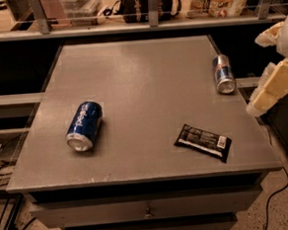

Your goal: Move redbull can near pepsi can

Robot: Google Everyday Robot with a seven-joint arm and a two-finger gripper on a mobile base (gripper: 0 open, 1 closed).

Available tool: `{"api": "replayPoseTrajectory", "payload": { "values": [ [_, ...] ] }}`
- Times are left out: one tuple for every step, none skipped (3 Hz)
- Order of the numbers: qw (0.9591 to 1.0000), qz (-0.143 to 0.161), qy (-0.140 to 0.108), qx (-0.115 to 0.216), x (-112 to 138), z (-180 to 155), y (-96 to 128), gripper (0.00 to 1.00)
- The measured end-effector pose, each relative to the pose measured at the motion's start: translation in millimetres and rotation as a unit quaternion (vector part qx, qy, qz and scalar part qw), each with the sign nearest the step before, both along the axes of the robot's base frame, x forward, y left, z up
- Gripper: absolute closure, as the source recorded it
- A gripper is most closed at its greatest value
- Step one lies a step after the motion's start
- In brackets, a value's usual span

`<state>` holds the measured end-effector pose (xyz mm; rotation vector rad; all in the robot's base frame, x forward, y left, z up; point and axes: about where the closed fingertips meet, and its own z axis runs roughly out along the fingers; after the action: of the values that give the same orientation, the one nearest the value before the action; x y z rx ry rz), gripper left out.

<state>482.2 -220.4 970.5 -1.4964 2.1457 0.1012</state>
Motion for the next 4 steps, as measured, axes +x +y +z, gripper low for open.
{"api": "replayPoseTrajectory", "payload": {
  "values": [
    [0.9994, -0.016, -0.005, 0.029, 19, -6, 1, 0.00],
    [0.9994, -0.016, -0.005, 0.029, 19, -6, 1, 0.00],
    [0.9990, -0.029, 0.006, 0.033, 24, -14, 0, 0.00],
    [0.9950, -0.066, 0.002, 0.076, 48, -18, -1, 0.00]
  ]
}}
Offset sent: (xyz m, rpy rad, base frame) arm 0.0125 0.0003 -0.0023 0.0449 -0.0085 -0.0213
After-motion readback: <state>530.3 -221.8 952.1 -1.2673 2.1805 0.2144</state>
